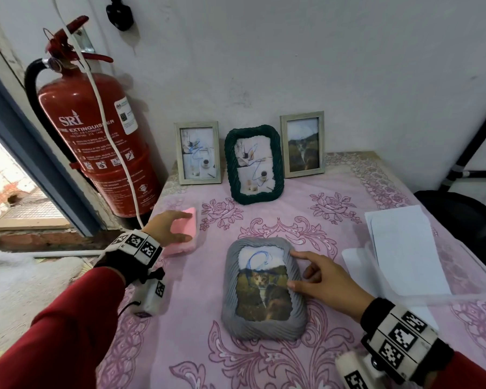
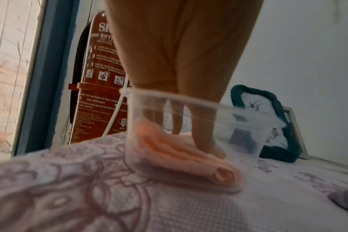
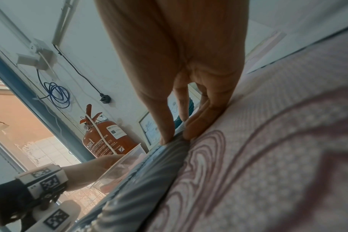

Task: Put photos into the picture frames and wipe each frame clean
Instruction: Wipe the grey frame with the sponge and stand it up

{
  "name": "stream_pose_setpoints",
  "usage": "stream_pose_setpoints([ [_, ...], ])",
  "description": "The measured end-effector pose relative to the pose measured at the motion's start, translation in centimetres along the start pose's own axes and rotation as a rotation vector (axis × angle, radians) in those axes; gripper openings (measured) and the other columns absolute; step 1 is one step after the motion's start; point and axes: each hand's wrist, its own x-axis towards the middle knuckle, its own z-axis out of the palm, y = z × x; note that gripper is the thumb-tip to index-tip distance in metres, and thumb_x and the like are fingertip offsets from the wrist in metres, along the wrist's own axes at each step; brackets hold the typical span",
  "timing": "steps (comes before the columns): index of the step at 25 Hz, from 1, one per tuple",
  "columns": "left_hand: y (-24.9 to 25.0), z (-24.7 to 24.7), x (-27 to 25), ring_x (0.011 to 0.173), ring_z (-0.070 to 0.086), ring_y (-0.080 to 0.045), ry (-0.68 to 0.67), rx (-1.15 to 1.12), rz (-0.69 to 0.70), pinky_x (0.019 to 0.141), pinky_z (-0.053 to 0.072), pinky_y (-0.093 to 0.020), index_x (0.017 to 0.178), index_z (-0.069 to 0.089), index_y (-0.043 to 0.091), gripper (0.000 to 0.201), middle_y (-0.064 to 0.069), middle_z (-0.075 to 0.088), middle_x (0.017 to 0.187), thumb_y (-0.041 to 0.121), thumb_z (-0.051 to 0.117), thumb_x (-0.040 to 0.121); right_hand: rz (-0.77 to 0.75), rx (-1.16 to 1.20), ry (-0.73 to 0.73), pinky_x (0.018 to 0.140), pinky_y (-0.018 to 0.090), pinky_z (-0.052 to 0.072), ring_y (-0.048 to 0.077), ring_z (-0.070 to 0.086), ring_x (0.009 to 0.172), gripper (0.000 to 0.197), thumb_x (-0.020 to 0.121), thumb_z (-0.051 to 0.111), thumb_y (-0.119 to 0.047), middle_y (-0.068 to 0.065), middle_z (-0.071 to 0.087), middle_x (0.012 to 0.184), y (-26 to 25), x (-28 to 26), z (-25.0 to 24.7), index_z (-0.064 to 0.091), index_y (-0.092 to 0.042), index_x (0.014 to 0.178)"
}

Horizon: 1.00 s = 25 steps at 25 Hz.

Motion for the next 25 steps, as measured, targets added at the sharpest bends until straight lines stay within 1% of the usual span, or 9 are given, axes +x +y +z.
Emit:
stream_pose_setpoints([
  [3,0.0,0.1,0.3,0.126,0.044,-0.026,0.006,0.08,0.031,0.106,0.03,-0.029,0.134,0.049,0.021,0.058,-0.01,0.046,0.136,0.026,0.071,0.08,-0.009,-0.006,0.001,0.069,0.013,0.043,0.006,0.051,0.07,0.062,0.073,0.078,-0.031,0.001,0.05,0.087,0.3,0.2,0.0,0.05,-0.033,0.129],
  [6,0.2,0.0,0.3,0.112,0.054,-0.026,0.084,0.057,0.045,0.096,0.038,-0.03,0.121,0.062,0.022,0.041,-0.008,0.058,0.123,0.021,0.069,0.081,-0.013,-0.011,0.002,0.069,0.013,0.044,0.007,0.052,0.07,0.062,0.074,0.077,-0.031,0.002,0.05,0.089,0.4,0.3,0.0,0.05,-0.034,0.129],
  [10,0.4,0.0,-0.2,0.103,0.059,-0.027,0.197,0.003,0.076,0.089,0.043,-0.031,0.112,0.068,0.013,0.028,-0.011,0.066,0.114,0.014,0.064,0.084,-0.02,-0.005,0.01,0.073,0.016,0.045,0.008,0.051,0.072,0.062,0.074,0.077,-0.03,0.004,0.05,0.092,0.4,0.3,0.1,0.05,-0.033,0.129],
  [14,1.0,-1.9,-1.5,0.093,0.061,-0.025,0.481,-0.135,0.148,0.084,0.041,-0.025,0.113,0.065,0.008,0.025,-0.011,0.066,0.106,0.013,0.059,0.089,-0.015,-0.002,0.012,0.072,0.015,0.043,0.007,0.051,0.072,0.062,0.074,0.077,-0.03,0.004,0.049,0.092,0.3,0.2,0.1,0.049,-0.033,0.129],
  [16,2.3,-3.2,-2.4,0.085,0.058,-0.017,0.605,-0.155,0.235,0.08,0.041,-0.024,0.114,0.064,0.011,0.027,-0.005,0.064,0.102,0.016,0.059,0.089,-0.009,0.0,0.008,0.071,0.014,0.042,0.008,0.05,0.072,0.062,0.074,0.077,-0.029,0.004,0.049,0.092,0.3,0.2,0.1,0.049,-0.032,0.13],
  [17,3.4,-3.7,-3.0,0.083,0.055,-0.013,0.632,-0.165,0.283,0.079,0.041,-0.023,0.115,0.063,0.012,0.028,-0.001,0.062,0.102,0.018,0.06,0.088,-0.006,-0.001,0.008,0.07,0.014,0.042,0.008,0.05,0.071,0.062,0.074,0.077,-0.029,0.004,0.049,0.091,0.2,0.2,0.1,0.05,-0.032,0.13],
  [19,6.0,-3.9,-4.1,0.086,0.054,-0.009,0.575,-0.203,0.355,0.083,0.044,-0.023,0.118,0.061,0.015,0.031,0.004,0.06,0.105,0.021,0.06,0.087,0.001,0.008,0.008,0.071,0.016,0.044,0.008,0.049,0.071,0.062,0.075,0.077,-0.027,0.004,0.048,0.09,0.1,0.2,0.1,0.05,-0.03,0.13],
  [22,9.7,-2.1,-5.7,0.089,0.057,-0.009,0.385,-0.218,0.427,0.084,0.046,-0.021,0.118,0.06,0.016,0.031,0.002,0.063,0.108,0.023,0.058,0.089,0.002,-0.002,0.006,0.071,0.017,0.045,0.008,0.048,0.07,0.063,0.075,0.077,-0.028,0.002,0.048,0.086,-0.2,0.1,0.2,0.05,-0.029,0.132],
  [25,12.2,0.8,-6.8,0.093,0.056,-0.007,0.226,-0.17,0.474,0.085,0.044,-0.018,0.121,0.057,0.018,0.033,0.002,0.062,0.114,0.03,0.055,0.091,-0.007,-0.022,-0.003,0.068,0.016,0.043,0.008,0.048,0.068,0.064,0.075,0.077,-0.029,0.0,0.05,0.081,-0.4,0.0,0.1,0.049,-0.028,0.132],
])
